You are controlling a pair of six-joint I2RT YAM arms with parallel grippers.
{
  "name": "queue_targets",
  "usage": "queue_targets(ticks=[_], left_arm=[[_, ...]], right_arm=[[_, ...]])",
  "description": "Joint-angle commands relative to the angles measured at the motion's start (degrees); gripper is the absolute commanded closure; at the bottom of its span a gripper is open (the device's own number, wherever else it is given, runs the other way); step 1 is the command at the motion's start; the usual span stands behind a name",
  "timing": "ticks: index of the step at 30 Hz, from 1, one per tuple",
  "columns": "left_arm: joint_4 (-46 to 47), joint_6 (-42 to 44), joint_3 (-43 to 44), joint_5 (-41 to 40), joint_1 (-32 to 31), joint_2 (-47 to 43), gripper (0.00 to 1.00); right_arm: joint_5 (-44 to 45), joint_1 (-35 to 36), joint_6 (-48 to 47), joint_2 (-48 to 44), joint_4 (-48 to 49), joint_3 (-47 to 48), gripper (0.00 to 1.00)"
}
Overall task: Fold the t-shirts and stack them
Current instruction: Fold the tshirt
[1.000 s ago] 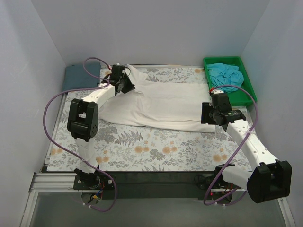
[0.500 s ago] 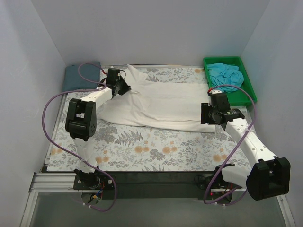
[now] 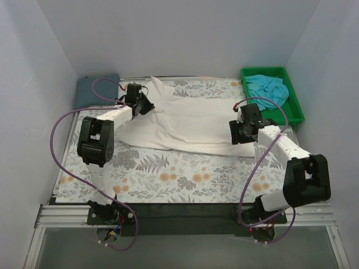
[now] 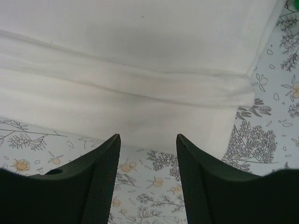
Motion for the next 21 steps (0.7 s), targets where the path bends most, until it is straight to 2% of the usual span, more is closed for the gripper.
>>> queue_targets(ticks=[1,8,15,21], left_arm=[[1.35,0.75,0.12,-0.04,0.29,-3.47,1.00],[1.34,1.81,0.47,0.31,0.30,-3.91,1.00],[1.17,2.34,0.56,1.01,0.29,-3.56,1.00],[0.47,3.39,0.91,0.92,0.38,-3.56,1.00]], right_arm=[[-3.28,0.26,-1.69,2.74,3.83,3.98,0.51],[-2.76,2.98,-2.39,8.10,4.97,5.13,0.46],[6.55,6.85,-4.06,13.72,5.06,6.62,0.44],[12.35,7.03,-3.01,16.19,6.20,8.11,0.45]])
